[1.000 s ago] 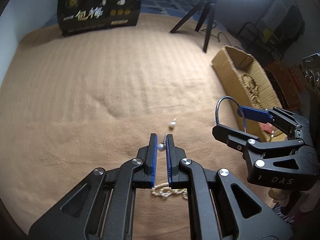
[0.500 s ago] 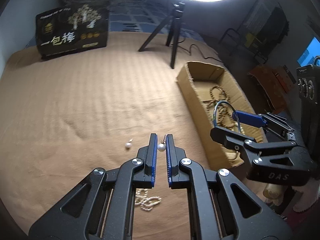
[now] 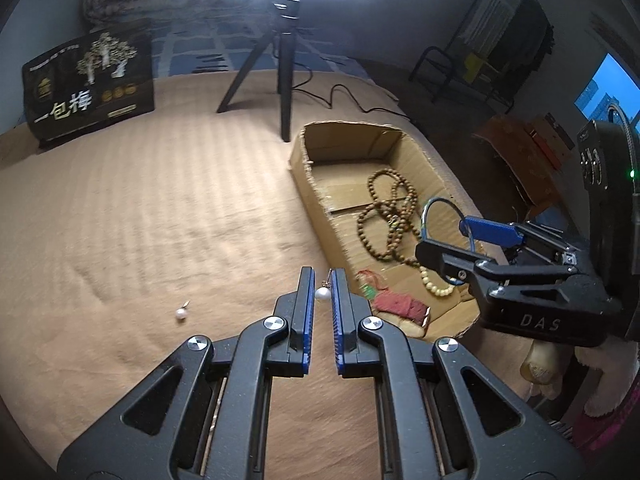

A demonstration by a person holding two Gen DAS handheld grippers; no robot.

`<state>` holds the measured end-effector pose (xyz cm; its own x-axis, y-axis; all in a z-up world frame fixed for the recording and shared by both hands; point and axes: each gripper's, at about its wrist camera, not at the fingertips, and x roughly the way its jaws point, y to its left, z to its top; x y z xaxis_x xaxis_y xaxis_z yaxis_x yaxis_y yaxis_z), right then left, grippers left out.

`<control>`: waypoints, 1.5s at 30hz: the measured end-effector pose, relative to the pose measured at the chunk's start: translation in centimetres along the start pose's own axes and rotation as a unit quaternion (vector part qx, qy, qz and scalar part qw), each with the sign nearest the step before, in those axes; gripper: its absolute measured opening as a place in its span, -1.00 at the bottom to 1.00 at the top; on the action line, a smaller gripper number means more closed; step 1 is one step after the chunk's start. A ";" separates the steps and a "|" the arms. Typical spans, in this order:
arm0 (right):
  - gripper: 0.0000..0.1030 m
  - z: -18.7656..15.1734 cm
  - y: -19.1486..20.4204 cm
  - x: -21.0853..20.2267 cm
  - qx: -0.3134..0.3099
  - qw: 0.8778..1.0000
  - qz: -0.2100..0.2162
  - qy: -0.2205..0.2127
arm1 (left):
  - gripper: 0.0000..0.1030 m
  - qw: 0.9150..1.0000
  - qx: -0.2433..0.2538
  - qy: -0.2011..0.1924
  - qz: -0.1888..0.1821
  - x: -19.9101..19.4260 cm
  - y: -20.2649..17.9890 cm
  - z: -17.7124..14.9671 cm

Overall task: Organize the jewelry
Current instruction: 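Carry the earring in left tool and bangle in right tool over the box, then open left tool to drop the earring while right tool releases the bangle into the box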

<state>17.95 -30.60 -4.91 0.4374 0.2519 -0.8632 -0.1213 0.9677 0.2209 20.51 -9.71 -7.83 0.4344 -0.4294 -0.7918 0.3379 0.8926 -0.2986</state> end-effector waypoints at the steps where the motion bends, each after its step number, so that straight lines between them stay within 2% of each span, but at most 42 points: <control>1: 0.38 -0.1 -0.3 0.0 0.001 1.000 -0.001 0.001 | -0.88 1.000 0.001 0.000 -0.002 0.2 -0.3 0.1; 18: 0.38 -2.0 -3.6 1.1 0.004 0.999 -0.019 0.034 | -0.88 1.000 0.014 0.008 -0.016 3.9 -3.7 1.7; 40: 0.39 -2.7 -4.1 2.5 -0.002 0.998 -0.030 0.056 | -0.87 1.000 0.001 0.011 -0.013 5.7 -3.8 2.5; 41: 0.39 -2.7 -4.0 2.6 -0.002 0.998 -0.031 0.057 | -0.85 1.000 0.000 0.012 -0.011 5.7 -3.7 2.5; 42: 0.39 -2.7 -4.1 2.6 -0.002 0.998 -0.031 0.057 | -0.69 1.000 -0.001 0.012 -0.007 5.8 -3.7 2.5; 43: 0.39 -2.7 -4.1 2.5 -0.002 0.998 -0.031 0.057 | -0.41 1.000 -0.003 0.012 -0.004 5.7 -3.6 2.5; 45: 0.39 -2.7 -4.2 2.5 0.001 0.998 -0.029 0.056 | -0.24 1.000 -0.006 0.007 0.001 5.6 -3.4 2.5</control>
<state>17.15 -34.04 -9.17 0.3405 0.1934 -0.9201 -0.0966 0.9806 0.1704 23.86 -15.49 -9.97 0.4226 -0.4259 -0.8000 0.3263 0.8950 -0.3041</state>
